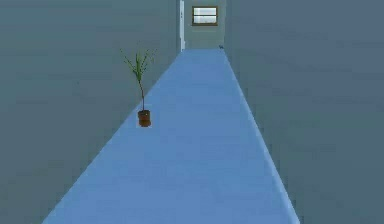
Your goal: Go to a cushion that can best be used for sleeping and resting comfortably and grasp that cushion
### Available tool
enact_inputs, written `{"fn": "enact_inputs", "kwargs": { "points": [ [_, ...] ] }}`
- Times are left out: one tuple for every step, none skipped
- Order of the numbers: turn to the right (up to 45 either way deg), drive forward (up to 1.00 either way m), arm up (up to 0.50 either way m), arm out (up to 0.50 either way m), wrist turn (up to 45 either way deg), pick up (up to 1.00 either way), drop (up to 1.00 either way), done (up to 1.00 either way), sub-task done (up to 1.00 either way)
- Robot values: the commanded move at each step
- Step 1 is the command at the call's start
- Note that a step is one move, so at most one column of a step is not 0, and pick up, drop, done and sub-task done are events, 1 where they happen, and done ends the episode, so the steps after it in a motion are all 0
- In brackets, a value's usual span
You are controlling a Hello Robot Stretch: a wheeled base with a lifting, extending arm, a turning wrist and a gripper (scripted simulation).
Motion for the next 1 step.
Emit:
{"fn": "enact_inputs", "kwargs": {
  "points": [
    [0.0,1.0,0.0,0.0,0.0,0.0,0.0,0.0,0.0]
  ]
}}
